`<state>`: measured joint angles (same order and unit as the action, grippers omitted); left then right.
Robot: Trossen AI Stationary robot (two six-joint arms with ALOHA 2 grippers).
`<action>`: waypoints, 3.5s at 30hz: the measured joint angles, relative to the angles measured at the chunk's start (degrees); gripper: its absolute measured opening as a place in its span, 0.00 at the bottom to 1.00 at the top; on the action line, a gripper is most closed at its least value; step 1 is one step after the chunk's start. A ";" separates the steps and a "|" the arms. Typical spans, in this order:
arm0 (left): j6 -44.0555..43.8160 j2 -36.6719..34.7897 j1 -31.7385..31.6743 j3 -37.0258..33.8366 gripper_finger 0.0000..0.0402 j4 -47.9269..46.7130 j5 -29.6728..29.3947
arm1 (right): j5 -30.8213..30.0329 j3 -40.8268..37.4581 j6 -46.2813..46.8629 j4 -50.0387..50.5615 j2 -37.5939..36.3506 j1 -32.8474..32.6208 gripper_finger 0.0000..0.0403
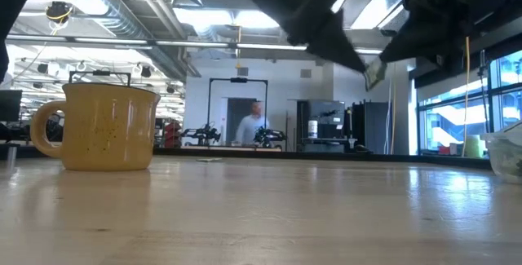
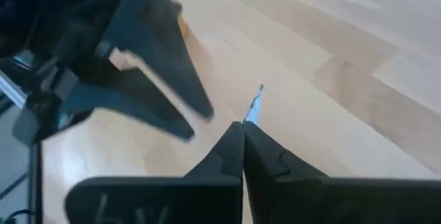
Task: Pick and place Stevia / Truvia into bins
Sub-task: Put the green stevia packet into the transparent container
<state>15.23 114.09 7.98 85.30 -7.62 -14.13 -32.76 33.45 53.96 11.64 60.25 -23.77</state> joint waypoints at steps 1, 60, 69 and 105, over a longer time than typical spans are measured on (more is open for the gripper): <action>-0.25 -0.17 -0.04 0.00 0.22 -1.49 -0.30 | 0.03 0.00 0.49 0.96 0.00 0.00 0.01; -19.05 -0.57 -29.51 -0.09 0.30 -47.99 6.28 | 2.79 -2.60 47.54 44.02 -9.01 -25.22 0.28; -22.39 4.41 -31.61 -0.09 0.25 -47.67 5.87 | 2.80 -2.32 47.34 43.97 -9.01 -25.24 0.28; -17.21 -1.51 -24.07 -0.20 0.01 -41.82 9.00 | -5.18 2.86 38.96 42.73 -10.32 -25.21 0.28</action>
<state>-1.98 112.58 -16.09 85.10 -49.43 -5.13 -37.94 36.31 92.92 54.37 49.93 -48.98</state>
